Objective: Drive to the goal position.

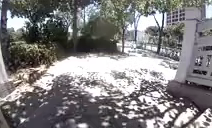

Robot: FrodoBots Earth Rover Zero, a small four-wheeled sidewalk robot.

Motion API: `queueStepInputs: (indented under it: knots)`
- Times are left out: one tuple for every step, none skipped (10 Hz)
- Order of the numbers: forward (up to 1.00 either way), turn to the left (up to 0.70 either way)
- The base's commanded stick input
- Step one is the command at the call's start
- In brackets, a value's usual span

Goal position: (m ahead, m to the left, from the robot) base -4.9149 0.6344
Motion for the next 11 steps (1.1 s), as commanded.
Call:
queueStepInputs:
  knots:
    - [0.45,0.00]
    - [0.45,0.00]
    - [0.45,0.00]
    - [0.45,0.00]
    - [0.45,0.00]
    - [0.45,0.00]
    - [0.45,0.00]
    - [0.45,0.00]
    - [0.45,0.08]
    - [0.45,0.27]
    - [0.45,0.27]
